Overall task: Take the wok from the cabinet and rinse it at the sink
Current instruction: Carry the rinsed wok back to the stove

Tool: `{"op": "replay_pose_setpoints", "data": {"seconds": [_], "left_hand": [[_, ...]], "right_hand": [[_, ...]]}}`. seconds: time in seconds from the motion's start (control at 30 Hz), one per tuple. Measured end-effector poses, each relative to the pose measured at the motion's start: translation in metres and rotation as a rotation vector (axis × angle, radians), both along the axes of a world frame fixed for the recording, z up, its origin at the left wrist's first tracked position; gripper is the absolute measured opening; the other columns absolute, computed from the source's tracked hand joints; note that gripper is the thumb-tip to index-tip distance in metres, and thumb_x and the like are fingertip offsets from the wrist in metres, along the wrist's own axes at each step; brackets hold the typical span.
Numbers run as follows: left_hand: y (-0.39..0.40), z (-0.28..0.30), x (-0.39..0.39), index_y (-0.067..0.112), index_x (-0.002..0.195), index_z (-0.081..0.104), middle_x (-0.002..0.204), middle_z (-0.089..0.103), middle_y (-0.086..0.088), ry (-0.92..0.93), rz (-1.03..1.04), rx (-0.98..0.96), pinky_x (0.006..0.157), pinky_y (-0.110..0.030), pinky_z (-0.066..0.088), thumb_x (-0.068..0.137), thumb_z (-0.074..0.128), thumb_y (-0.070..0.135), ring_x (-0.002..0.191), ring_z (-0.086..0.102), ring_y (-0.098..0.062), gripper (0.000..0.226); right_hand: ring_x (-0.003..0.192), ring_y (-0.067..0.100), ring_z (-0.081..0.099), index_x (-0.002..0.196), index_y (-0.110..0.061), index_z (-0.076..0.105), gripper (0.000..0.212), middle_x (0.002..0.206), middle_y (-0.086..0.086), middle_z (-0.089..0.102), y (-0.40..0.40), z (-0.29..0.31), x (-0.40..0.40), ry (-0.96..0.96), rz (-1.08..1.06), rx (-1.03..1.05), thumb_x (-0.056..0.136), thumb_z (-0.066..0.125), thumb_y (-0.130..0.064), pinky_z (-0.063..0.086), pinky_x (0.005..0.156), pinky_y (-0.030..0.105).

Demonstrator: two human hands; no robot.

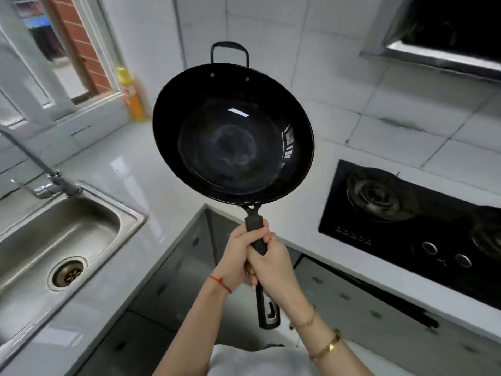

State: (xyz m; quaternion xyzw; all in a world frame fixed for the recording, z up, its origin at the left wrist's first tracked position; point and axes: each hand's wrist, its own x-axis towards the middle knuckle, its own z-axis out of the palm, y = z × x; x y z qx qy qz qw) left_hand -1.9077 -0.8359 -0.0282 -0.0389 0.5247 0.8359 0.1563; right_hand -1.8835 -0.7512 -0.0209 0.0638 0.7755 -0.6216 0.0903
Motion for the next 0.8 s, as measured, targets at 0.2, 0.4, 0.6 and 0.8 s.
{"op": "replay_pose_setpoints", "data": {"seconds": [0.2,0.4,0.6,0.8], "left_hand": [[0.069,-0.002,-0.018,0.015,0.084,0.055,0.069,0.050,0.000,-0.052,-0.147,0.052,0.052,-0.023,0.042,0.084,0.061,0.015,0.068,0.053,-0.015,0.007],[0.110,-0.014,-0.033,0.022,0.080,0.058,0.070,0.057,0.004,-0.057,-0.347,-0.073,0.060,-0.029,0.029,0.079,0.071,0.029,0.062,0.044,-0.019,0.015],[0.137,-0.019,-0.045,0.023,0.078,0.058,0.069,0.056,0.006,-0.044,-0.532,-0.117,0.059,-0.026,0.035,0.081,0.072,0.036,0.061,0.043,-0.017,0.019],[0.163,-0.016,-0.044,0.025,0.079,0.063,0.069,0.060,0.005,-0.015,-0.736,-0.101,0.045,-0.022,0.044,0.081,0.071,0.029,0.059,0.054,-0.017,0.009]], "right_hand": [[0.026,0.013,0.046,0.074,-0.016,0.045,0.018,0.034,-0.004,0.048,0.057,-0.009,-0.007,-0.015,-0.204,-0.026,0.091,0.052,-0.015,0.032,0.030,0.019],[0.028,0.014,0.046,0.066,-0.010,0.049,0.023,0.034,-0.002,0.048,0.097,-0.015,-0.007,-0.066,-0.354,-0.035,0.089,0.049,-0.016,0.033,0.033,0.021],[0.028,0.013,0.046,0.061,-0.012,0.051,0.030,0.034,-0.001,0.048,0.118,-0.015,-0.004,-0.073,-0.486,-0.058,0.091,0.052,-0.016,0.035,0.032,0.020],[0.028,0.013,0.046,0.070,-0.011,0.051,0.021,0.033,-0.001,0.047,0.132,-0.007,0.010,-0.050,-0.672,-0.095,0.091,0.052,-0.013,0.035,0.032,0.022]]}}
